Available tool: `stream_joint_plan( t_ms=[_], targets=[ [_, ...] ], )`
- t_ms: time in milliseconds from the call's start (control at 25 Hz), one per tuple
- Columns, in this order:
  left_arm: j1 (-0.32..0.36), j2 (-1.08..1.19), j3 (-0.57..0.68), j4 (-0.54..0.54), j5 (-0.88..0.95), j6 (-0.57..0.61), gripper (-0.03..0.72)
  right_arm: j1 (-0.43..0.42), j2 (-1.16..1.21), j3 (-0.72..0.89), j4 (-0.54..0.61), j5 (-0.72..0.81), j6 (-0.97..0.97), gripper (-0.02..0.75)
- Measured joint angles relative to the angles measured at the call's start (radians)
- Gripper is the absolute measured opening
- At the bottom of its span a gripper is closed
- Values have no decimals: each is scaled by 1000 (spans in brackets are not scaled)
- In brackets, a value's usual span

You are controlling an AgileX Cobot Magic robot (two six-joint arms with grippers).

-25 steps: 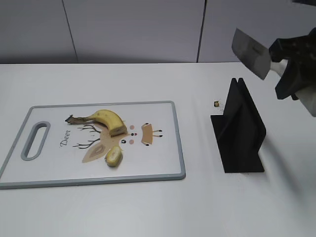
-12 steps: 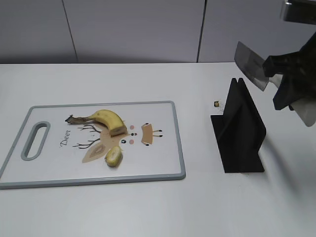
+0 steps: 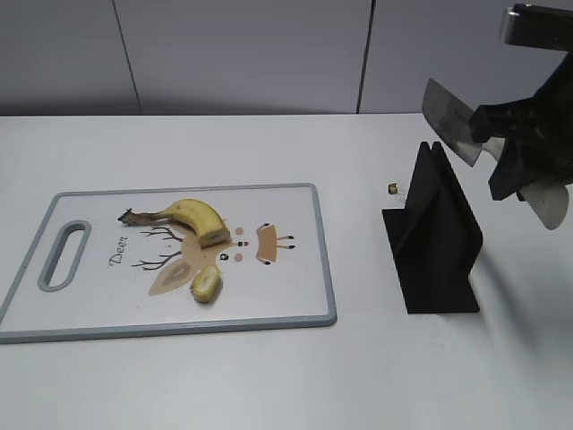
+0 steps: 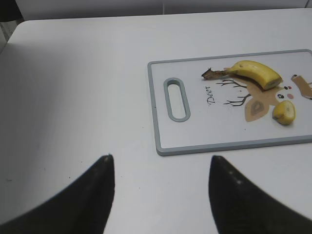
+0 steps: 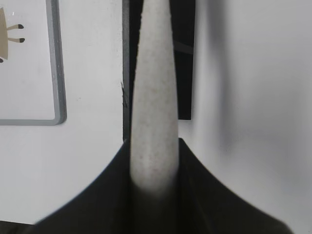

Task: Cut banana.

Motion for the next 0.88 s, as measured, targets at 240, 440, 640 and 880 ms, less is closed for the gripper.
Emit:
stream_joint_plan(
  t_ms=[240,440,640,880],
  targets=[
    [0,0,0,0,0,0,590,37,13,0,-1,-2,-18,160],
    [0,0,0,0,-1,0,590,41,45,0,-4,-20,-16,160],
    [0,0,0,0,-1,0,590,41,54,0,-11,-29,-13,160],
    [0,0,0,0,-1,0,590,41,12,-34,-16,-5,20,160]
  ],
)
